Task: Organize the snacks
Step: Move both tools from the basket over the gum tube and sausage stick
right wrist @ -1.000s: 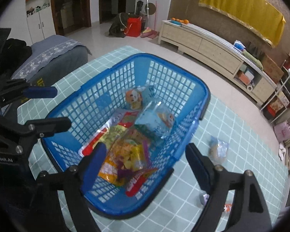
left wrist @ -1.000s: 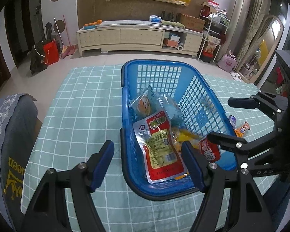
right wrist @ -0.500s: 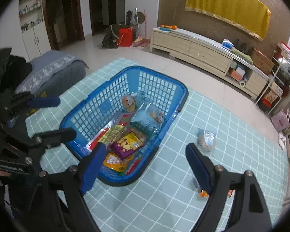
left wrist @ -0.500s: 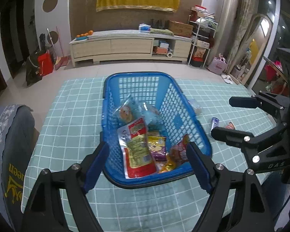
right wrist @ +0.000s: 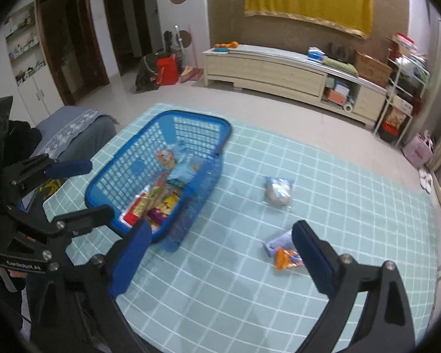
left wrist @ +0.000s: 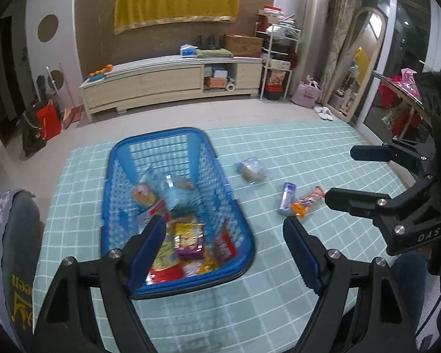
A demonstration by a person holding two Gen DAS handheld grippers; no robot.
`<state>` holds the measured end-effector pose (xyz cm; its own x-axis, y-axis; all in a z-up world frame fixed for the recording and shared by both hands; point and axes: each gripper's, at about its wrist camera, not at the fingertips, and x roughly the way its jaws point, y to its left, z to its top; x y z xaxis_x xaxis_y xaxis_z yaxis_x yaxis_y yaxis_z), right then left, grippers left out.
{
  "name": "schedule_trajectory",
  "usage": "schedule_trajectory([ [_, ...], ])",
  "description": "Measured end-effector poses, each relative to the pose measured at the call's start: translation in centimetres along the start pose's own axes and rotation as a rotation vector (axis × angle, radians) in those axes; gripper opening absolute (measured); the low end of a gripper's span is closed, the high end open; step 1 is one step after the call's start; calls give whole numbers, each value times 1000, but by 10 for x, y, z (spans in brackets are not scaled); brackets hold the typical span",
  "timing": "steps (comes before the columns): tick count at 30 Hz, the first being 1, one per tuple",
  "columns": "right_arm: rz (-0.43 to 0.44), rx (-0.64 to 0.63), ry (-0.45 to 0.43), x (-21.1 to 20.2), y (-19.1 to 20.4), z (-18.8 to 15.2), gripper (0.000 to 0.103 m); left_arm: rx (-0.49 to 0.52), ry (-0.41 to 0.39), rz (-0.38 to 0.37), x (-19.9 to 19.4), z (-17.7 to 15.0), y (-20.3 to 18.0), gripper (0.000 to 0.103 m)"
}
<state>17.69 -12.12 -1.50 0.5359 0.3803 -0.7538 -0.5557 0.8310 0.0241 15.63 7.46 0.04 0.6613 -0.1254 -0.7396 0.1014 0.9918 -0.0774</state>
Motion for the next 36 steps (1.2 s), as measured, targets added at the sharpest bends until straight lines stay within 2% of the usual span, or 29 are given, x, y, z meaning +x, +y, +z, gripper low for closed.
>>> schedule_trajectory([
  [4, -27, 44, -9, -8, -24, -10, 98, 36, 4, -18, 13, 7, -25, 80],
  [7, -57, 65, -28, -15, -45, -18, 102, 69, -30, -22, 23, 11, -46, 80],
  [13, -109, 122, -58, -20, -83, -36, 103, 140, -50, -44, 47, 14, -83, 80],
  [19, -171, 201, -26, -3, -119, -54, 103, 130, 16, -94, 92, 17, -102, 80],
  [23, -192, 247, 1, 14, -143, -65, 103, 112, 55, -85, 124, 14, -108, 80],
  [31, -169, 316, 68, 58, -177, -79, 103, 131, 103, -72, 174, 10, -113, 80],
  [36, -188, 337, 95, 81, -192, -73, 103, 166, 136, -51, 203, 15, -114, 90],
])
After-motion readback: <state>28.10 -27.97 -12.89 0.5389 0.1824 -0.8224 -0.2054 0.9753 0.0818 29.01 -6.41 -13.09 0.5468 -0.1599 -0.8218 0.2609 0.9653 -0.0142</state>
